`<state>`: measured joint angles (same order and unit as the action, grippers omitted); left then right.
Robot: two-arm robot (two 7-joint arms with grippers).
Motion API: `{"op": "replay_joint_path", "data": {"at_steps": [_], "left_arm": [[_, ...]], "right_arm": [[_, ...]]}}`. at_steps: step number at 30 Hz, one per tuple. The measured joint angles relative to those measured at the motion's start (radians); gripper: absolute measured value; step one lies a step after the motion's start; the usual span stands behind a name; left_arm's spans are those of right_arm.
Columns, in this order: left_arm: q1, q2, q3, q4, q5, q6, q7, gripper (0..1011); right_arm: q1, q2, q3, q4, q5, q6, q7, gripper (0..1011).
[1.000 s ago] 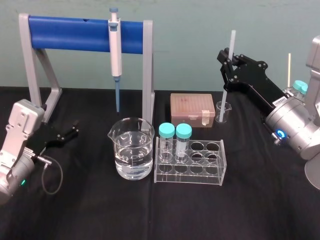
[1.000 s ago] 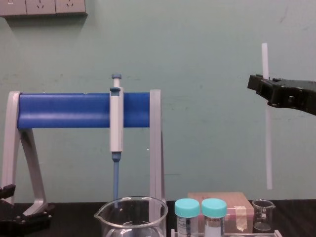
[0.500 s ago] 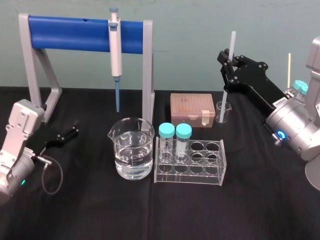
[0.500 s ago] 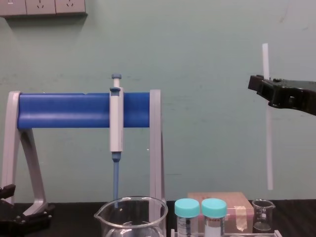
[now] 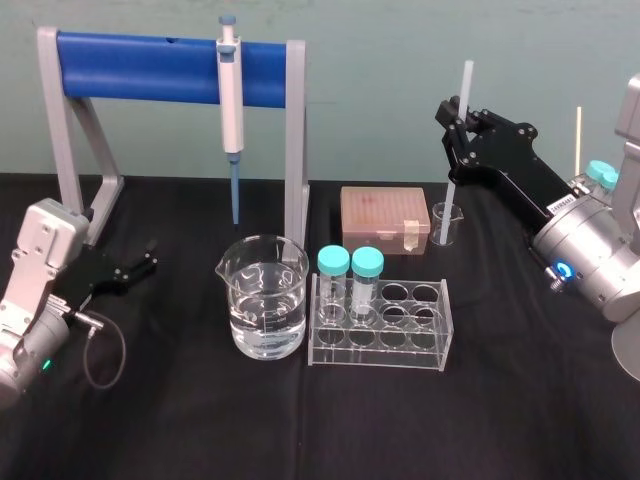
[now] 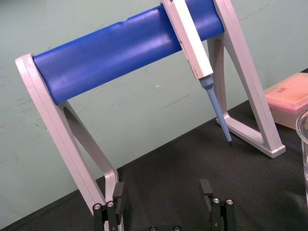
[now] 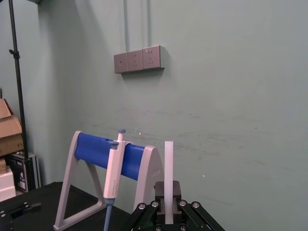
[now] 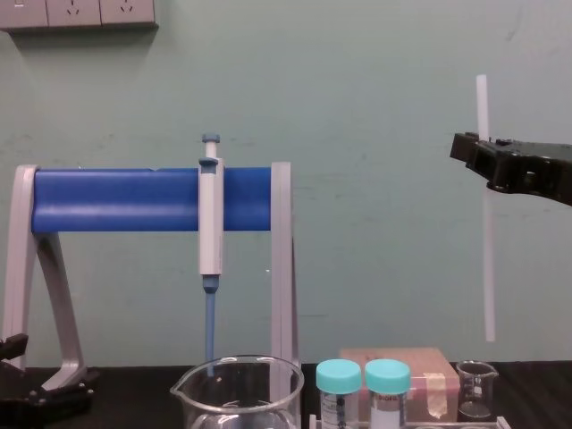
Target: Pick up the stirring rod with one hand, then place it down.
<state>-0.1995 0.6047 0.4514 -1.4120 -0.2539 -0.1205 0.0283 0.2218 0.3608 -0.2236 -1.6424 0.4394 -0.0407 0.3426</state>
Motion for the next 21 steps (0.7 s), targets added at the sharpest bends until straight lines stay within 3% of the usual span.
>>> {"op": "replay_joint_path", "data": {"at_steps": [21], "left_arm": [[0.0,0.0,0.0,0.0,0.0,0.0,0.0,1000]], "right_arm": [[-0.004,0.002,0.0,-0.007,0.002,0.001,0.001,79]]}}
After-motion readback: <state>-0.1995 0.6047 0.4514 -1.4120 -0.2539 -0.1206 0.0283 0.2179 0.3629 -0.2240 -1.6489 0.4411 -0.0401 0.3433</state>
